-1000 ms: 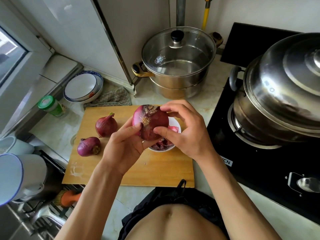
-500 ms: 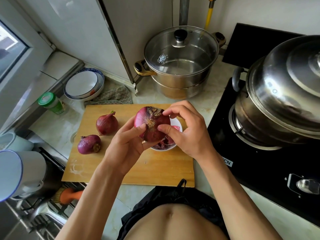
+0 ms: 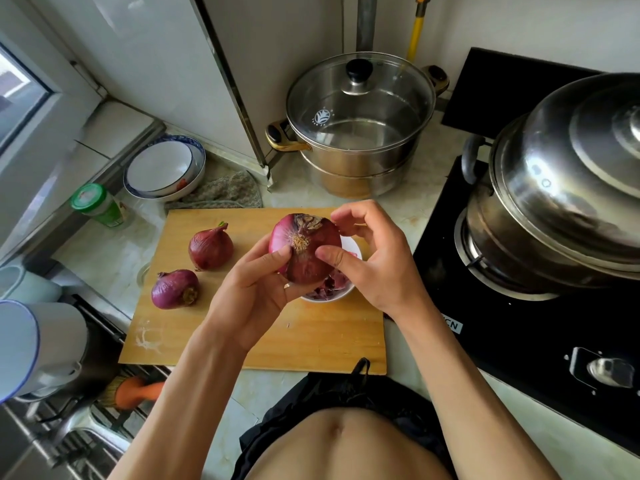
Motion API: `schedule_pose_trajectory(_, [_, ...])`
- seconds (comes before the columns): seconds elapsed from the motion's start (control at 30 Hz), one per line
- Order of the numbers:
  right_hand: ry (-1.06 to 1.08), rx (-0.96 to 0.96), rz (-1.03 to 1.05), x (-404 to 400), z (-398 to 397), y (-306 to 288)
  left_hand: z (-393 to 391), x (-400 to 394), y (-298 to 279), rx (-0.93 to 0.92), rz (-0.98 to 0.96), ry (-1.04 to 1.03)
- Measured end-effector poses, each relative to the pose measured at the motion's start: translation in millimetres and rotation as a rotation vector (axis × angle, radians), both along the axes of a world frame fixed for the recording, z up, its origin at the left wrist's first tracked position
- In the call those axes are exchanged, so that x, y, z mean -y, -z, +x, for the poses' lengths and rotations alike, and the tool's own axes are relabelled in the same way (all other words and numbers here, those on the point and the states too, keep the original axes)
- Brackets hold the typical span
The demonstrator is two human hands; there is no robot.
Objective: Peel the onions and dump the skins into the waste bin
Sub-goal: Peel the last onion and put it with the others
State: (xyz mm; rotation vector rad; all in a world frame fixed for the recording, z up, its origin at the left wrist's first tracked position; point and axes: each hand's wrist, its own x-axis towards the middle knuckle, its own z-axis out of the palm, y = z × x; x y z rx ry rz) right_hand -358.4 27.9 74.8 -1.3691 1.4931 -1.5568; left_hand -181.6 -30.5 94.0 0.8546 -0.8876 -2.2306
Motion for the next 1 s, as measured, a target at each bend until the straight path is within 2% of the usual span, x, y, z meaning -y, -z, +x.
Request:
schedule_pose_trajectory(0.27, [0.001, -0.043, 0.031, 1.3, 0.9, -0.2, -0.7, 2.6, 0.3, 0.051, -0.010, -0.015])
schedule_pose_trajectory(0.43, [0.017, 0.006, -0.005, 1.2, -0.4, 0.2, -1.1, 3.2, -1.4, 0.062, -0.025, -0.004])
schedule_pose_trajectory(1.0, [-0.014, -0.085, 0.040, 6.0, 0.9, 7.8, 3.1, 1.4, 1.1, 0.157, -0.013, -0.023])
